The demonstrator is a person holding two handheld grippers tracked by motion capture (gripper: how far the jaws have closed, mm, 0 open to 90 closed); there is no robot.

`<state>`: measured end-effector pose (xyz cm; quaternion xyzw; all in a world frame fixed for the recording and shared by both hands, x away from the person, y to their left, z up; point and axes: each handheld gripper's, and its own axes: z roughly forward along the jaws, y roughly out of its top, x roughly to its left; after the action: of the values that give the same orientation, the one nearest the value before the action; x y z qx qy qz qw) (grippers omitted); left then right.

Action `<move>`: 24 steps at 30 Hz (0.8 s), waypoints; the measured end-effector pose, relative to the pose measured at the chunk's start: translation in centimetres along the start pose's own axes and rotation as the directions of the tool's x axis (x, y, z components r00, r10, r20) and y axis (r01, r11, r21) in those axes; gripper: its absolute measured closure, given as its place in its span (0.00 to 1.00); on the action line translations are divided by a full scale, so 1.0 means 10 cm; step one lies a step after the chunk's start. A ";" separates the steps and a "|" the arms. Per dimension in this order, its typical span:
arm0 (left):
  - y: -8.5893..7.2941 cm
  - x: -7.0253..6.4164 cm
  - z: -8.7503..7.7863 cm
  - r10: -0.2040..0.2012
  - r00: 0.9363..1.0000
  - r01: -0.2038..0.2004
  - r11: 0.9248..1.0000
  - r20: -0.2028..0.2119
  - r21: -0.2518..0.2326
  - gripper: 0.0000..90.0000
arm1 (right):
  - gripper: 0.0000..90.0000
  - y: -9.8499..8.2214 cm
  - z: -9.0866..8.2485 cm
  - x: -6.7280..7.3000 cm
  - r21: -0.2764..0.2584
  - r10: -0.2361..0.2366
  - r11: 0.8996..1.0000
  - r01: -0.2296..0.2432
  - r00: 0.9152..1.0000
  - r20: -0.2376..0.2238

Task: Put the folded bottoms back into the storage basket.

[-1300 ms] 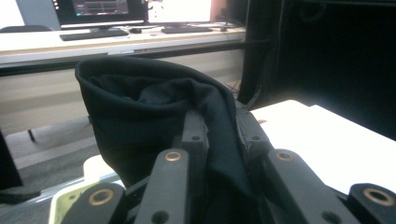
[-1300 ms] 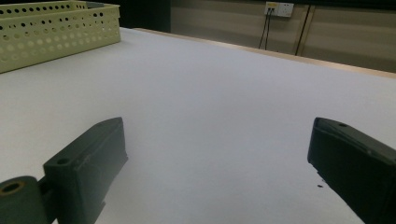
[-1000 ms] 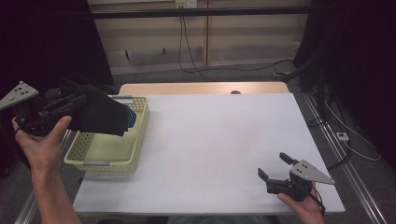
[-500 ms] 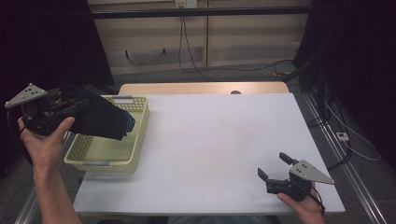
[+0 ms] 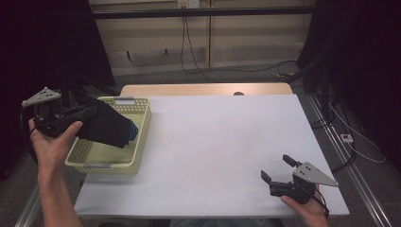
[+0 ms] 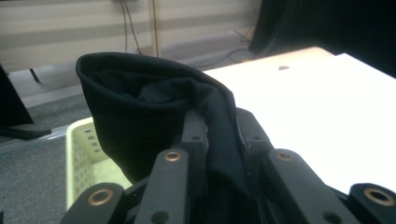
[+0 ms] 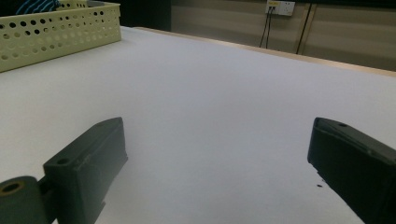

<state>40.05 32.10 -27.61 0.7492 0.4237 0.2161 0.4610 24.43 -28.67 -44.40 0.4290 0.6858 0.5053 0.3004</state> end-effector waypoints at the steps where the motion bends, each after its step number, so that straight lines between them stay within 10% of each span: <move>1: 0.01 -0.02 0.03 0.006 1.000 -0.006 1.000 0.000 0.004 0.85 | 0.05 0.00 0.00 0.00 0.001 0.002 1.000 -0.002 1.000 -0.001; 24: 0.02 -0.22 0.51 0.105 0.994 -0.110 0.986 0.043 0.125 0.84 | 0.05 0.00 0.01 0.00 0.007 0.003 1.000 -0.003 1.000 -0.008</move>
<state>42.58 27.58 -29.74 0.8026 0.3872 0.1995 0.4075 24.47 -28.64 -44.45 0.4292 0.6880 0.5052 0.2955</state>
